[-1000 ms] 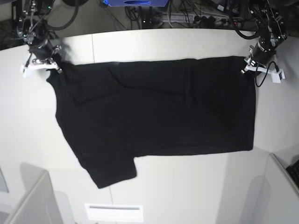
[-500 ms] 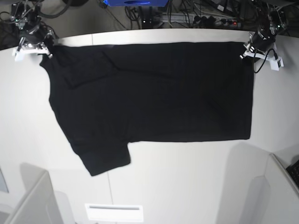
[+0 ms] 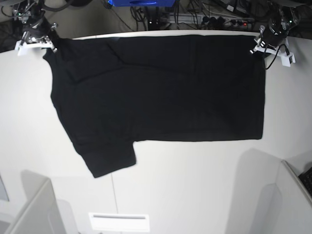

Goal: Fold the T-shirt properly
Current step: 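Drag the shirt toward the robot with both grippers, then release, then move both grippers down to the shirt's hem corners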

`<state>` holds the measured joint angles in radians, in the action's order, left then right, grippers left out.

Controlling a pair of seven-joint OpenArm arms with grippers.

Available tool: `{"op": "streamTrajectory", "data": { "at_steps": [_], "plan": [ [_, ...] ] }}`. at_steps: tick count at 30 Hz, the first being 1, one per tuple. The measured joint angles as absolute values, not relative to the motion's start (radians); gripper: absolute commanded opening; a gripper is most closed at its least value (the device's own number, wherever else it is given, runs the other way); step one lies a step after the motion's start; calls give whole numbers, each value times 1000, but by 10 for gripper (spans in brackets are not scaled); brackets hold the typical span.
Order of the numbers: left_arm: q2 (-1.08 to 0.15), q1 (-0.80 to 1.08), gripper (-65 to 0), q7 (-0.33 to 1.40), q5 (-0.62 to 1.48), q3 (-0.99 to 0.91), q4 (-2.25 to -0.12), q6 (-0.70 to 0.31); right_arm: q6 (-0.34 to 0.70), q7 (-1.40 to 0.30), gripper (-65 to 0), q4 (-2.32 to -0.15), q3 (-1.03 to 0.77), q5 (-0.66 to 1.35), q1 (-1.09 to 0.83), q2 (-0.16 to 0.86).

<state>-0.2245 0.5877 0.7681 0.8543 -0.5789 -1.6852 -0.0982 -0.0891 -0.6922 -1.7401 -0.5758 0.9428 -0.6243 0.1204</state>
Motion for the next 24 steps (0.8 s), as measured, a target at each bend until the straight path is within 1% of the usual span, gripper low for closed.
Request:
{"op": "streamTrajectory", "data": {
  "at_steps": [3, 4, 5, 7, 8, 9, 10, 11, 13, 15, 18, 21, 24],
  "plan": [
    [-224, 613, -650, 769, 855, -584, -1700, -98, -89, -692, -650, -1740, -576, 942, -624, 121],
    [-224, 624, -611, 774, 854, -586, -1716, -95, -89, -693, -594, -1740, -576, 943, -624, 122],
    [-224, 640, -527, 776, 849, -587, -1736, -95, -90, -692, -525, -1740, -576, 942, -624, 124],
    [-224, 660, -365, 772, 850, -588, -1771, -95, -93, -693, -419, -1740, -576, 941, -625, 126],
    [-224, 662, -288, 774, 849, -588, -1784, -96, -96, -690, -383, -1745, -576, 941, -625, 126],
    [-223, 661, -216, 773, 851, -588, -1795, -94, -96, -689, -369, -1756, -576, 939, -625, 126],
    [-221, 659, -153, 772, 851, -588, -1805, -97, -96, -696, -371, -1776, -589, 940, -627, 123],
    [-222, 657, -107, 772, 851, -588, -1811, -99, -95, -698, -371, -1795, -611, 945, -626, 116],
    [-223, 651, -43, 772, 850, -588, -1824, -96, -96, -693, -366, -1831, -645, 942, -624, 114],
    [-224, 652, -10, 773, 850, -593, -1855, -92, -96, -690, -365, -1863, -680, 942, -624, 114],
    [-219, 652, -12, 779, 861, -674, -1920, -98, -96, -696, -363, -1883, -712, 939, -612, 122],
    [-228, 645, -12, 767, 857, -741, -1950, -91, -96, -708, -363, -1876, -706, 939, -558, 173],
    [-221, 599, -15, 780, 844, -756, -1945, -91, -94, -713, -363, -1843, -657, 939, -473, 235]
  ]
}}
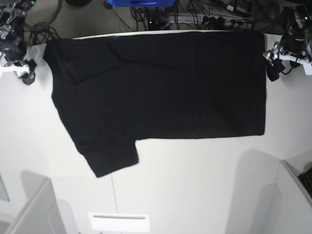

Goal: Fold the T-shirt properly
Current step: 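Move both grippers down to the shirt's hem corners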

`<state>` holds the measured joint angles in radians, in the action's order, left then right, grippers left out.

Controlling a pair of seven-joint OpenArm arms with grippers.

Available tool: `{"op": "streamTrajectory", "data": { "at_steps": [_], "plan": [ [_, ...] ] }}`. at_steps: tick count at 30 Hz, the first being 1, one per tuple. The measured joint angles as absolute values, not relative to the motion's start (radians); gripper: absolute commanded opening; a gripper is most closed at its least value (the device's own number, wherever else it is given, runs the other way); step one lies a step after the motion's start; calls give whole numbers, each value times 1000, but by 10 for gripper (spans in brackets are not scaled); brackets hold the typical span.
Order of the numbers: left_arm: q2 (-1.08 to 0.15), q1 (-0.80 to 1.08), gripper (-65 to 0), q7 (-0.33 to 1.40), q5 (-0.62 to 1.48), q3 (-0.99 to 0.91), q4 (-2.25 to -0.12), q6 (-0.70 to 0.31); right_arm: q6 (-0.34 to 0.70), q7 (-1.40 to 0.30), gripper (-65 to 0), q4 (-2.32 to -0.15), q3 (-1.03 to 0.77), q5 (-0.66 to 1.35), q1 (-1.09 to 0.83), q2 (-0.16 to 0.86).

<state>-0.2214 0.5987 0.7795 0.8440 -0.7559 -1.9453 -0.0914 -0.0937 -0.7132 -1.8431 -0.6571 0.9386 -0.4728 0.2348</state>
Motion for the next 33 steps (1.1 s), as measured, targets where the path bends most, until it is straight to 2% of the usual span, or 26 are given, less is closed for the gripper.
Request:
{"op": "streamTrajectory", "data": {
  "at_steps": [2, 4, 6, 10, 15, 24, 33],
  "plan": [
    [-231, 568, -58, 776, 852, -750, -1945, -100, -86, -744, -363, -1787, -594, 940, -414, 275],
    [-262, 554, -150, 779, 854, -742, -1945, -102, -96, -752, -363, -1729, -532, 935, -346, 306],
    [-269, 530, -303, 774, 846, -747, -1944, -94, -90, -745, -363, -1693, -472, 943, -281, 339],
    [-268, 516, -650, 777, 855, -748, -1944, -99, -89, -744, -363, -1609, -380, 940, -163, 369],
    [-270, 517, -650, 779, 848, -752, -1942, -97, -88, -741, -360, -1467, -236, 945, 2, 396],
    [-268, 516, -650, 779, 847, -752, -1942, -98, -92, -735, -188, -1113, 10, 942, 338, 428],
    [-267, 519, -650, 778, 847, -752, -1927, -97, -85, -548, -173, -754, 377, 947, 612, 425]
  ]
}}
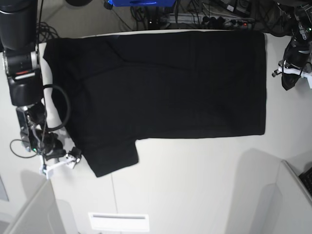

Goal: Fold the T-shirt properly
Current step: 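Move both grippers down to the shirt's hem corners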

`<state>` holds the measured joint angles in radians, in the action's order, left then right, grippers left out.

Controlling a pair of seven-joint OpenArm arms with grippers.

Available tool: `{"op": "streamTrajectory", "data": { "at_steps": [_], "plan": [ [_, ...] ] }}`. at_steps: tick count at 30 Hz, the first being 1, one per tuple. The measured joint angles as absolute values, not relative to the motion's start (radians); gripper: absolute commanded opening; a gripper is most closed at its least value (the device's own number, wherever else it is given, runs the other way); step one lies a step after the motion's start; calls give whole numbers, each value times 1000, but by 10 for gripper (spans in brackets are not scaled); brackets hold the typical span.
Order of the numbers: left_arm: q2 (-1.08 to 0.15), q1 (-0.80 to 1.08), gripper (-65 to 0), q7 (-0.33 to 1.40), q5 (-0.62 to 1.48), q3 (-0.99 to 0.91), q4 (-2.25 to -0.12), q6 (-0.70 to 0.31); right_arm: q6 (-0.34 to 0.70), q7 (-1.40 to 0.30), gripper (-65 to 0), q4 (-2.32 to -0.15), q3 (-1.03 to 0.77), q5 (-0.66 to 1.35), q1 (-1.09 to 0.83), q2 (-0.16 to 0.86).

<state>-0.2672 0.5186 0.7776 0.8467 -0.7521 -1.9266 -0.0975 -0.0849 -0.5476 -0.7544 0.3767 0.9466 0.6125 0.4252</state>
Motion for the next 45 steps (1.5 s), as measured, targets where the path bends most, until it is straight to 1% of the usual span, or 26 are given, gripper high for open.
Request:
{"op": "streamTrajectory", "data": {
  "at_steps": [3, 6, 8, 10, 15, 20, 22, 24, 26, 27, 29, 32, 34, 35, 36, 37, 38, 40, 42, 45],
  "plan": [
    [-267, 521, -650, 778, 826, -752, -1927, -96, -65, -492, -173, -635, 477, 941, 678, 406],
    [-258, 519, -650, 779, 741, -752, -1927, -95, 57, -432, -174, -531, 514, 942, 712, 379],
    [-257, 519, -650, 779, 701, -752, -1927, -95, 107, -402, -174, -478, 515, 942, 720, 356],
    [-257, 518, -650, 778, 681, -752, -1927, -94, 114, -378, -174, -444, 515, 937, 722, 336],
    [-257, 518, -650, 778, 682, -752, -1927, -95, 114, -384, -180, -432, 515, 934, 730, 325],
    [-257, 518, -650, 778, 682, -752, -1927, -95, 113, -375, -185, -432, 507, 709, 731, 281],
    [-257, 518, -650, 779, 682, -752, -1927, -95, 113, -369, -185, -432, 506, 660, 733, 260],
    [-258, 517, -650, 779, 681, -752, -1927, -95, 113, -369, -207, -432, 506, 653, 733, 250],
    [-258, 512, -650, 779, 681, -752, -1927, -95, 113, -368, -266, -432, 505, 653, 733, 251],
    [-257, 501, -635, 781, 681, -752, -1927, -95, 113, -368, -297, -432, 505, 653, 733, 252],
    [-258, 474, -462, 781, 681, -752, -1919, -97, 113, -369, -356, -431, 504, 650, 733, 255],
    [-262, 432, -260, 779, 677, -746, -1880, -98, 113, -367, -434, -430, 504, 650, 733, 254],
    [-261, 394, -171, 779, 675, -746, -1840, -89, 113, -369, -485, -430, 504, 650, 733, 252],
    [-262, 369, -140, 779, 675, -746, -1819, -94, 113, -366, -516, -430, 504, 650, 733, 252],
    [-270, 340, -123, 784, 680, -744, -1792, -96, 113, -368, -554, -430, 504, 650, 733, 252],
    [-281, 311, -120, 786, 678, -742, -1764, -96, 113, -369, -591, -431, 504, 653, 733, 253],
    [-293, 279, -125, 783, 677, -735, -1734, -94, 114, -369, -644, -432, 504, 654, 731, 254],
    [-329, 217, -125, 816, 662, -701, -1674, -91, 115, -369, -650, -432, 504, 657, 731, 256],
    [-354, 146, -125, 850, 601, -650, -1611, -91, 115, -369, -650, -432, 504, 657, 731, 257],
    [-355, 42, -125, 850, 485, -587, -1533, -96, 115, -369, -650, -432, 504, 657, 731, 257]
  ]
}}
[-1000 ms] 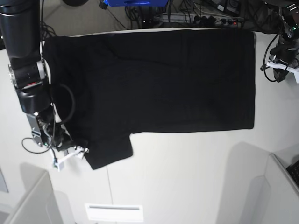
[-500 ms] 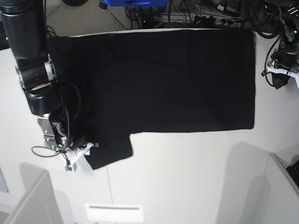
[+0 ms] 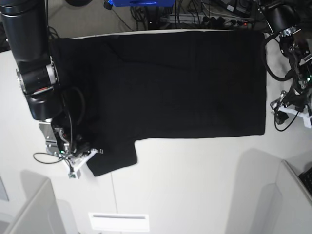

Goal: Fold the T-shirt properly
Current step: 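Move both grippers down to the shirt's hem corners, then grasp the hem corners and fold the hem up onto the collar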

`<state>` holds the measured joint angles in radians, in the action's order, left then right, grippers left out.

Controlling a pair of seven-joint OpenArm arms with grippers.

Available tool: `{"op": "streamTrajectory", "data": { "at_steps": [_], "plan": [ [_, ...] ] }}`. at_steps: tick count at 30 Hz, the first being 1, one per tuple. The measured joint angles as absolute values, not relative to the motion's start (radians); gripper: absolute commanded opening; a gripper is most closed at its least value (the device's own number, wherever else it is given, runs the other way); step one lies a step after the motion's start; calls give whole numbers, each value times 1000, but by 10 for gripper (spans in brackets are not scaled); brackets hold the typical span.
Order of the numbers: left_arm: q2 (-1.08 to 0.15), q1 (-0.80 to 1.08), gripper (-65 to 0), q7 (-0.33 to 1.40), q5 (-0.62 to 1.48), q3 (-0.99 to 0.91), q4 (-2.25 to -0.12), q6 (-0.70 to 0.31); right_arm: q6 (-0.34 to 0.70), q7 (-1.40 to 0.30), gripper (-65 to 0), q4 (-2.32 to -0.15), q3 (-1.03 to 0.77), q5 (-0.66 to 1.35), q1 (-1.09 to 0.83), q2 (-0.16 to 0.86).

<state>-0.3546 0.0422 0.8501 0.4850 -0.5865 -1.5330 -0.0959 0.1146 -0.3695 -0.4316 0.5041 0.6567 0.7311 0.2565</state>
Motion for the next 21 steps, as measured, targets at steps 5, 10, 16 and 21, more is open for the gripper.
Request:
{"op": "streamTrajectory", "data": {
  "at_steps": [5, 10, 16, 21],
  "plan": [
    [-358, -118, -125, 849, 366, -480, -1362, -102, 115, -370, -650, -432, 504, 657, 731, 259],
    [-356, -243, -125, 845, 352, -381, -1209, -102, 115, -370, -650, -432, 504, 657, 731, 258],
    [-356, -329, -125, 845, 345, -315, -1068, -102, 114, -373, -650, -432, 504, 657, 731, 257],
    [-352, -352, -125, 838, 348, -253, -1013, -105, 115, -373, -650, -432, 504, 657, 731, 257]
  ]
}}
